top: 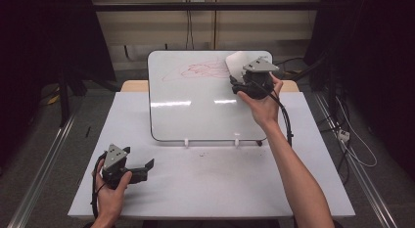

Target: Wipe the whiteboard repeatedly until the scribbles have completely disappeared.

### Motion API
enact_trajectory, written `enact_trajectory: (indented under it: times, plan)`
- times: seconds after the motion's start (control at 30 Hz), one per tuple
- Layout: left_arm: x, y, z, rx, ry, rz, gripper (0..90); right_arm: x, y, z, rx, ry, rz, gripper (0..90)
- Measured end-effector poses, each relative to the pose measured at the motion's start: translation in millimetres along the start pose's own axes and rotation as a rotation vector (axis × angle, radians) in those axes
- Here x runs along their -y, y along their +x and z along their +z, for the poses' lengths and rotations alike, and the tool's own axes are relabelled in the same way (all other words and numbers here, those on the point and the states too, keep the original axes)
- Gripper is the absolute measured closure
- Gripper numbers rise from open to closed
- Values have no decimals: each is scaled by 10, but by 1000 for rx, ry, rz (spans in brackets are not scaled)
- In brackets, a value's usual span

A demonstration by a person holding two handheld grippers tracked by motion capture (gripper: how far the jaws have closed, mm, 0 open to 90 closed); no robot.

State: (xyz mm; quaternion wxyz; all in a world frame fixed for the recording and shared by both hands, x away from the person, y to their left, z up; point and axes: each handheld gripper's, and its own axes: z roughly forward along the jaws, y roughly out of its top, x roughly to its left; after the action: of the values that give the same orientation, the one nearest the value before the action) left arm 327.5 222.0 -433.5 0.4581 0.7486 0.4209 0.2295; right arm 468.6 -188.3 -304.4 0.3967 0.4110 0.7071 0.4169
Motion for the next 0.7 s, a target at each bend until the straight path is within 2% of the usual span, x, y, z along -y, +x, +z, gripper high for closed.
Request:
enact_trajectory:
  times: [0.4,0.5,0.7]
  plan:
    - [1,7,7,-3,5,1,44,0,-5,119,13,19,2,315]
    - [3,5,14,8,4,-7,44,1,-3,139,19,18,15,315]
    - [6,-10,28,17,15,-4,44,-16,35,176,39,26,-13,315]
